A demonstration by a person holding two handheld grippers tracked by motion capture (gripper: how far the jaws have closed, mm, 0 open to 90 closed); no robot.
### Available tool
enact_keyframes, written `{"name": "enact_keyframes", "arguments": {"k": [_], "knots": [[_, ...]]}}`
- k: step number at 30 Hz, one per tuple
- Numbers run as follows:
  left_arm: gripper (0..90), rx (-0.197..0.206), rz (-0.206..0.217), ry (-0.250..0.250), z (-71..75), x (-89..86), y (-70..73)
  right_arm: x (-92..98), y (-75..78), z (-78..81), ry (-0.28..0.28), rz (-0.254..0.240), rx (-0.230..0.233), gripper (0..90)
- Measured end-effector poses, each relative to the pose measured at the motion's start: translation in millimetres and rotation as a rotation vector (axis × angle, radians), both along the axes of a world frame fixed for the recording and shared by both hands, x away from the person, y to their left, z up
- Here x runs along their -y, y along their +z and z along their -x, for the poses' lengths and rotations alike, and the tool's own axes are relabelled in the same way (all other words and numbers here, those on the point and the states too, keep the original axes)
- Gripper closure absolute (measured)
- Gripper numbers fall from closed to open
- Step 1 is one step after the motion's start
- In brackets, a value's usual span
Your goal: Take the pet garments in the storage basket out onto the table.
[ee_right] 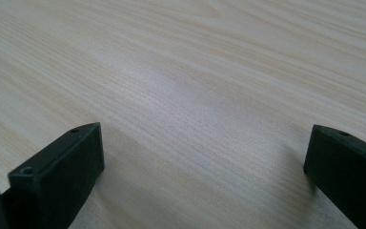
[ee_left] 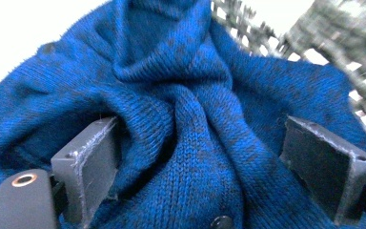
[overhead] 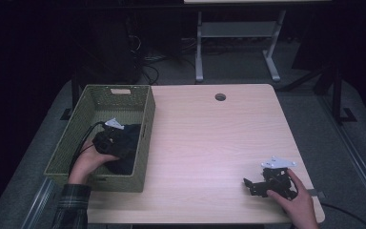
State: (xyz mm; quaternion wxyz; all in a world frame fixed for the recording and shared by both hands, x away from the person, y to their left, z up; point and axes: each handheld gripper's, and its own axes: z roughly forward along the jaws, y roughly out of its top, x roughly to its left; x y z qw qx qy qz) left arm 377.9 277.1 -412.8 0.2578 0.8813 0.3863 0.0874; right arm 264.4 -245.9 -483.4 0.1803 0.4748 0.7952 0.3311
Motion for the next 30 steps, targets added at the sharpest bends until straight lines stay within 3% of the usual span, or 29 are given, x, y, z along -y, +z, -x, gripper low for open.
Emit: {"name": "enact_keyframes", "arguments": {"k": [6, 8, 9, 15, 22, 30], "knots": [[13.8, -0.032, -0.041, 0.005, -1.6, 3.6, -8.7, 0.0, 0.0, 0.0, 0.000, 0.000, 0.000, 0.0], [16.5, -0.051, -0.062, -0.014, -2.2, 3.4, -10.0, 0.0, 0.0, 0.0, 0.000, 0.000, 0.000, 0.0], [18.4, -0.060, -0.055, 0.000, -2.4, 3.8, -10.7, 0.0, 0.0, 0.0, 0.000, 0.000, 0.000, 0.0], [46.0, -0.087, -0.050, 0.007, -2.4, 0.5, -5.8, 0.0, 0.0, 0.0, 0.000, 0.000, 0.000, 0.0], [56.8, -0.051, 0.040, 0.056, -2.1, -10.7, 7.5, 0.0, 0.0, 0.0, 0.000, 0.000, 0.000, 0.0], [60.2, 0.022, 0.089, 0.079, 1.4, -22.2, 26.1, 0.0, 0.0, 0.0, 0.000, 0.000, 0.000, 0.0]]}}
